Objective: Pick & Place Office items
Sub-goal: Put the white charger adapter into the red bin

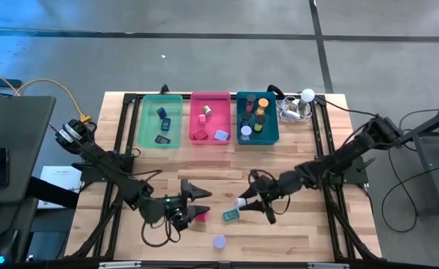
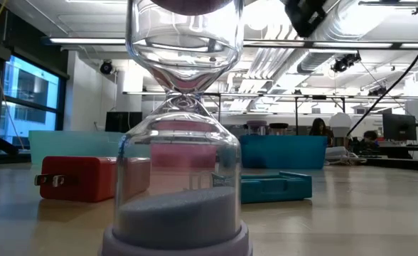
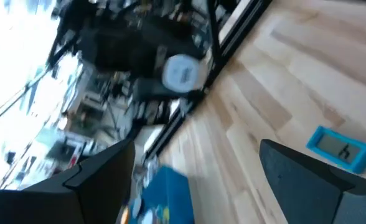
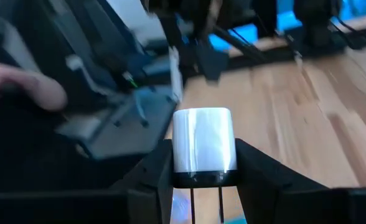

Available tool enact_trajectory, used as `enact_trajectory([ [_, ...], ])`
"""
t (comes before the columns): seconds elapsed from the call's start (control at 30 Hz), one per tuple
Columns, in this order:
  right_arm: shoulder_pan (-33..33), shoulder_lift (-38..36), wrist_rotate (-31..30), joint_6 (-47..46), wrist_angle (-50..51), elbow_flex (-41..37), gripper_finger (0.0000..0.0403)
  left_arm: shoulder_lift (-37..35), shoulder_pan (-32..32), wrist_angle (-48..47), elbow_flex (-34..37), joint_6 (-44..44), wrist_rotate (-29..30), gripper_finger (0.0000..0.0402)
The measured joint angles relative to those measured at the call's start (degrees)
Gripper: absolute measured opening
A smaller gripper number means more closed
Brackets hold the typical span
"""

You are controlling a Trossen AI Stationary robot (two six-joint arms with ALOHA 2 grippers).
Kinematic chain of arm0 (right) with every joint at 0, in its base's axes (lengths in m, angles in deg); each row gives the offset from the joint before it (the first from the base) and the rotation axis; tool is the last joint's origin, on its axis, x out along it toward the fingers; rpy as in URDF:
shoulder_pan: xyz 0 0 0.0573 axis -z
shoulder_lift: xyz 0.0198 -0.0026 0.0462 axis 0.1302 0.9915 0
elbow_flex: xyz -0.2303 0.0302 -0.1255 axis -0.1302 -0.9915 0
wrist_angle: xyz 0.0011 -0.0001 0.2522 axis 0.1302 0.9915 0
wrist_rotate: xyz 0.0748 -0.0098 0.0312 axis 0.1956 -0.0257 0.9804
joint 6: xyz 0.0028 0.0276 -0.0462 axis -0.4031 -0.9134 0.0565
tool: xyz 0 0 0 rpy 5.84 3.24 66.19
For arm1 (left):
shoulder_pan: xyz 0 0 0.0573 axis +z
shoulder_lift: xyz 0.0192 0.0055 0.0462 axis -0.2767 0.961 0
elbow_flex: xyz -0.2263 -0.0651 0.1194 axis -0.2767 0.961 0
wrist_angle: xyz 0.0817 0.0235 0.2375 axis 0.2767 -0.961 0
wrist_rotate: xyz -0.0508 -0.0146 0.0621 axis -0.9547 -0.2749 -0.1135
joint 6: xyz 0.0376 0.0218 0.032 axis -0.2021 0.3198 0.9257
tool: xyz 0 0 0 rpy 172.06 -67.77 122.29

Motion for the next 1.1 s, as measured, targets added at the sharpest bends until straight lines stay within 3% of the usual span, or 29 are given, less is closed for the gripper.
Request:
enact_trajectory([
  [0.37,4.70,4.47,7.08,-2.97,-8.21,0.02,0.0121,0.02,5.52,2.90,0.00,-4.21,-9.33,0.0337],
  [0.6,6.86,8.65,10.97,-3.26,-7.41,5.20,0.0121,0.04,6.15,3.30,0.00,-4.79,-13.87,0.0337],
  [0.87,9.24,13.59,12.80,-3.25,0.85,13.15,0.0121,0.04,6.15,3.17,0.02,-4.59,-14.37,0.0337],
  [1.1,9.95,15.89,16.09,-2.55,2.31,17.99,0.0121,0.04,6.11,1.74,0.04,-6.00,-14.01,0.0337],
])
